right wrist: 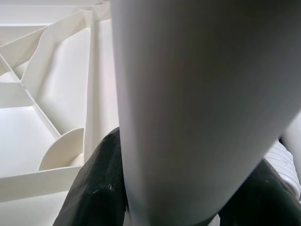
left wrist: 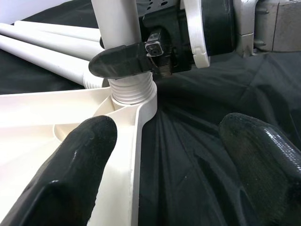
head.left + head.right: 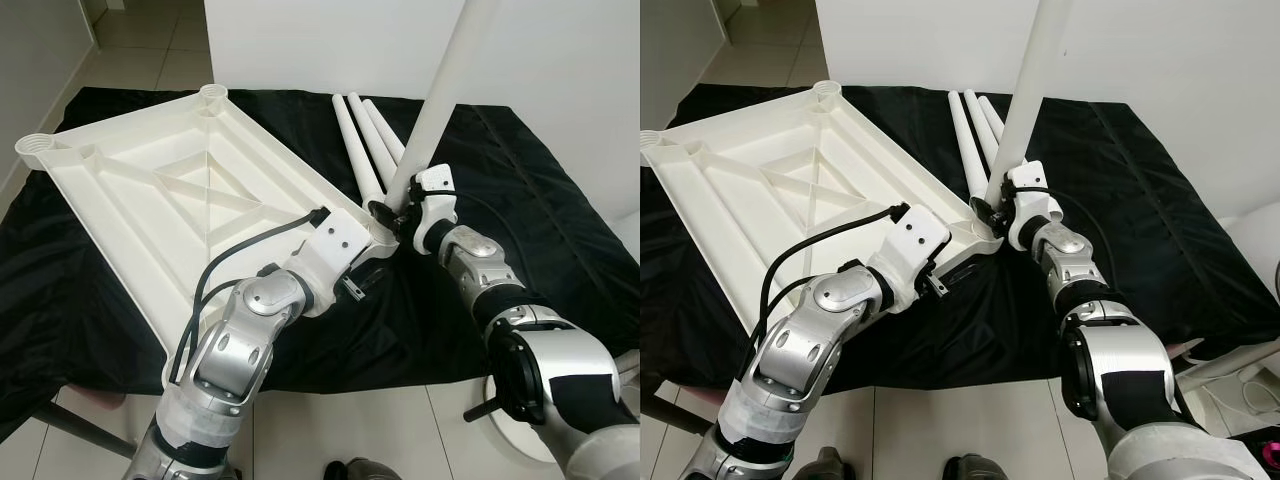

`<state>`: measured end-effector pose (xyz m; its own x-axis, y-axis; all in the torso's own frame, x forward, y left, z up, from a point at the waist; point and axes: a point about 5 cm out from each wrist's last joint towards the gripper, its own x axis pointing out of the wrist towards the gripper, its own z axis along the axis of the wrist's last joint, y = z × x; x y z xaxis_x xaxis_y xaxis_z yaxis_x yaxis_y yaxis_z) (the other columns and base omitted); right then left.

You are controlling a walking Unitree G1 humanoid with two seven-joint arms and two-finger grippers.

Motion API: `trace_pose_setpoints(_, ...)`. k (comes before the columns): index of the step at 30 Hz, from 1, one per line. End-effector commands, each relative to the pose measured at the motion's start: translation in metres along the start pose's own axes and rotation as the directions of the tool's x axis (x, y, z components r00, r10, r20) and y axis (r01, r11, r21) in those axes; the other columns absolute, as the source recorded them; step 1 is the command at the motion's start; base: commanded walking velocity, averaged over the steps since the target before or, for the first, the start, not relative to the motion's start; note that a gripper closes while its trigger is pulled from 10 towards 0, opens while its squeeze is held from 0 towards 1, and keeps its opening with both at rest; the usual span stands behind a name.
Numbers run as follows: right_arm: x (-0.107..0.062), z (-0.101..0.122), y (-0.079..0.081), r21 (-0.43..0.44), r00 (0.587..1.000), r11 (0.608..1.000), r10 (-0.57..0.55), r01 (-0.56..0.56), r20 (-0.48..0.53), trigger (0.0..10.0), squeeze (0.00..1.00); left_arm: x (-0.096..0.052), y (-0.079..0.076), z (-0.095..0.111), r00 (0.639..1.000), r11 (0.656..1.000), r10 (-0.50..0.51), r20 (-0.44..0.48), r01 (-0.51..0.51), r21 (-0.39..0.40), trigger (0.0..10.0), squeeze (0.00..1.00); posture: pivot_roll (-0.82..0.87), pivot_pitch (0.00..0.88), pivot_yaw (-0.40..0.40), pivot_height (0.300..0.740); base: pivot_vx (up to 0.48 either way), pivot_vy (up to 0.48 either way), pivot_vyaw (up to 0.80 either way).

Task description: Building children table

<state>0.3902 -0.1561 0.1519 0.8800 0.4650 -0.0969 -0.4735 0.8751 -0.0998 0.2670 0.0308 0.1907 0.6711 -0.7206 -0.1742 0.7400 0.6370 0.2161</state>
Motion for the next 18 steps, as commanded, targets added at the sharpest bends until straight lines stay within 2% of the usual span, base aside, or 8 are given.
trace_pose_setpoints(1,-0.0038,-0.0218,0.0040,0.044,0.996,0.999,-0.015,0.019,-0.092,10.0,0.00,-0.0002,-0.0002,0.0032,0.999,0.999,0.045,0.009,-0.045,-0.004,10.0,0.00,0.05,0.056,-0.052,0.740,0.000,0.000,0.00)
trace_pose_setpoints(8,-0.0032,-0.0265,0.0078,0.098,0.995,0.994,-0.043,0.052,-0.088,10.0,0.00,-0.0005,-0.0005,0.0027,0.999,0.999,0.046,0.008,-0.046,-0.007,10.0,0.00,0.04,0.058,-0.057,0.740,0.000,0.000,0.00)
trace_pose_setpoints(12,-0.0031,-0.0288,0.0079,0.102,0.991,0.989,-0.098,0.107,-0.090,10.0,0.00,-0.0006,-0.0009,0.0027,0.999,0.999,0.047,0.007,-0.047,-0.008,10.0,0.00,0.04,0.058,-0.057,0.740,0.000,0.000,0.00)
trace_pose_setpoints(16,0.0010,-0.0284,0.0124,0.176,0.978,0.962,-0.198,0.208,-0.073,10.0,0.00,-0.0009,-0.0014,0.0021,0.999,0.999,0.049,0.007,-0.049,-0.012,10.0,0.00,0.04,0.055,-0.066,0.740,0.000,0.000,0.00)
trace_pose_setpoints(18,0.0020,-0.0284,0.0140,0.181,0.974,0.958,-0.212,0.222,-0.073,10.0,0.00,-0.0011,-0.0017,0.0020,0.999,0.999,0.049,0.008,-0.049,-0.013,10.0,0.00,0.04,0.053,-0.066,0.740,0.000,0.000,0.00)
